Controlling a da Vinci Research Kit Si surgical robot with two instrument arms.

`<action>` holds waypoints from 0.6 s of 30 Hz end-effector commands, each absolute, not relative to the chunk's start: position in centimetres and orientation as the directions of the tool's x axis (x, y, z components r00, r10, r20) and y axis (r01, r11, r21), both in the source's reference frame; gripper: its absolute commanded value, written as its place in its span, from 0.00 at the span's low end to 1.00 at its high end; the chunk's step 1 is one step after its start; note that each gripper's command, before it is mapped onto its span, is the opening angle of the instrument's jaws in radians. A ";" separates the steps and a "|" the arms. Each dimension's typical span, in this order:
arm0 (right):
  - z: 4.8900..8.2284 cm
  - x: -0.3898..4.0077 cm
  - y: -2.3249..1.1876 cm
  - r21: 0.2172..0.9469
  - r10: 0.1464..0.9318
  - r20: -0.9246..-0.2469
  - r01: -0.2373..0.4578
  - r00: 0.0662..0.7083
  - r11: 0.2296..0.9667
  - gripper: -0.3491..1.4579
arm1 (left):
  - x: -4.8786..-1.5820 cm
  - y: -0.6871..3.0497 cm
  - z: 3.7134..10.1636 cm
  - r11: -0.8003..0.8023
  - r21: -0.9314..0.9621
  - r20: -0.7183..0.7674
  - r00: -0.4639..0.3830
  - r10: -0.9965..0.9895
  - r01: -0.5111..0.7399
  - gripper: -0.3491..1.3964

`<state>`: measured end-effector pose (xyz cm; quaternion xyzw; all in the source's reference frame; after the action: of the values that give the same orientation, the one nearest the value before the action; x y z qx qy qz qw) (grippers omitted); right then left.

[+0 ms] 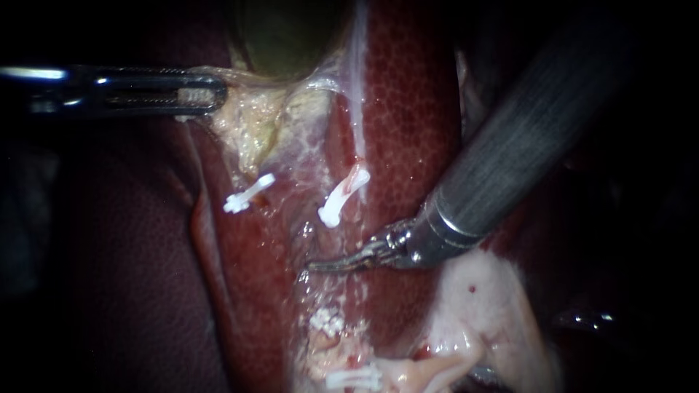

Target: Go back from the cut right tube

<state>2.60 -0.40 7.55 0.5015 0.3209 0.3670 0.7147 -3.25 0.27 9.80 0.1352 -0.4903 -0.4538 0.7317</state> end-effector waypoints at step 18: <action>7.50 2.68 -0.43 0.921 0.797 -0.279 -0.086 0.535 0.380 0.74 | -3.25 0.27 9.80 0.552 0.642 0.596 0.107 -0.796 0.532 0.13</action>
<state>2.69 -0.43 7.50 0.4694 0.3788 0.2980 0.7398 -3.25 0.27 9.80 0.1343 -0.4902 -0.4540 0.7318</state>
